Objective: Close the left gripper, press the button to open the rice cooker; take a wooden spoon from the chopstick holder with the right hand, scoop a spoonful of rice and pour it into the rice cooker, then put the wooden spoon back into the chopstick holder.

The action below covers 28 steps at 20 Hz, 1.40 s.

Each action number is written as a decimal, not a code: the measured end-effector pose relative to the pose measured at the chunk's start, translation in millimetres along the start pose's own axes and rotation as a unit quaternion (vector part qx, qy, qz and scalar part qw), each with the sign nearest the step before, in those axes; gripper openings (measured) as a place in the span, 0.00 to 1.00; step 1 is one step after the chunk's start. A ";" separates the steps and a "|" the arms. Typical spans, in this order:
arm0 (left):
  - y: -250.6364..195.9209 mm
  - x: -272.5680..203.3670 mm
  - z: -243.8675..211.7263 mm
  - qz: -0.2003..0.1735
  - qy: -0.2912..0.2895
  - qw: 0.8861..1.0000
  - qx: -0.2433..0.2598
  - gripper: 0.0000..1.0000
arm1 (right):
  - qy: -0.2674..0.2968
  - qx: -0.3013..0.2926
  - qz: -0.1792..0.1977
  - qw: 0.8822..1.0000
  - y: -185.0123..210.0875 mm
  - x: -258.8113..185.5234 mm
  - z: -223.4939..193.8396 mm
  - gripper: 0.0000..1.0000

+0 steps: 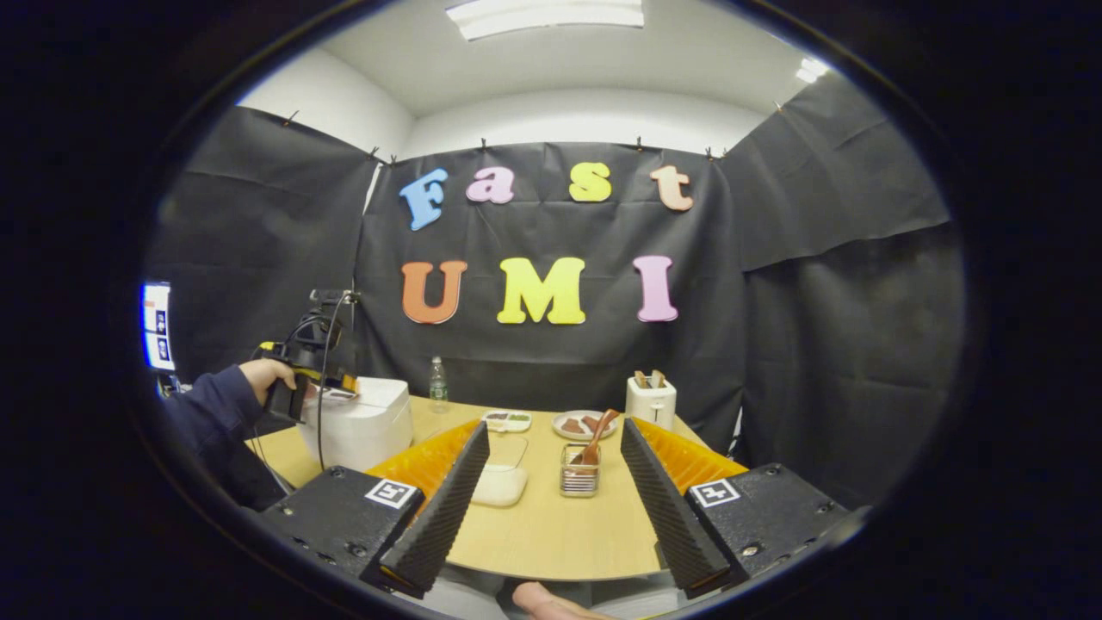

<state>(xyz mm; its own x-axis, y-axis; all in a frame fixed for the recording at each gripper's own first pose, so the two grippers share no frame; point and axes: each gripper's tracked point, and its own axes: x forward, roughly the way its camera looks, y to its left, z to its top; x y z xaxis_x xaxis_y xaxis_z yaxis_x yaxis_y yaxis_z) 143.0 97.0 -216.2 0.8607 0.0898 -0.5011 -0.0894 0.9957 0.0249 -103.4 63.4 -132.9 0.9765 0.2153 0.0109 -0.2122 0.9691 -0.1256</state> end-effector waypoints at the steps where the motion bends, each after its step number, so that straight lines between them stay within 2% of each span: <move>1: 0.4 -1.1 -0.3 -0.002 -0.007 1.000 0.002 0.98 | 0.002 0.001 0.001 1.000 1.0 -0.4 -0.7 0.99; 5: -2.5 -3.3 -2.3 -0.006 -0.019 1.000 -0.001 0.98 | -0.011 0.021 -0.003 1.000 1.0 -3.2 5.3 0.99; 11: -6.2 -17.0 -10.2 0.010 -0.029 0.999 -0.008 0.98 | -0.010 0.032 0.001 0.999 4.9 -1.3 2.0 0.99; 16: -8.7 -19.8 -12.9 0.013 -0.058 0.998 -0.006 0.98 | -0.018 0.053 -0.016 0.998 -5.1 -2.4 6.1 0.99; 21: -8.4 -18.6 -12.3 0.013 -0.080 0.996 -0.030 0.98 | -0.020 0.055 -0.010 0.998 1.0 -4.4 5.8 1.00; 28: -6.8 -19.4 -6.1 0.011 -0.090 0.995 -0.032 0.98 | -0.020 0.055 -0.017 0.998 -6.8 -5.5 6.5 0.99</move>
<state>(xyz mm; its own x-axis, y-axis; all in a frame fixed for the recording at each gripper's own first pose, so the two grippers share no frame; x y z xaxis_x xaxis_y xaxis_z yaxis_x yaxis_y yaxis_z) 123.8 88.3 -211.9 0.9336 0.1208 -0.3374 -0.1370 0.9903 -0.0245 -107.6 56.4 -125.7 0.9816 0.1837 0.0523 -0.1832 0.9830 -0.0150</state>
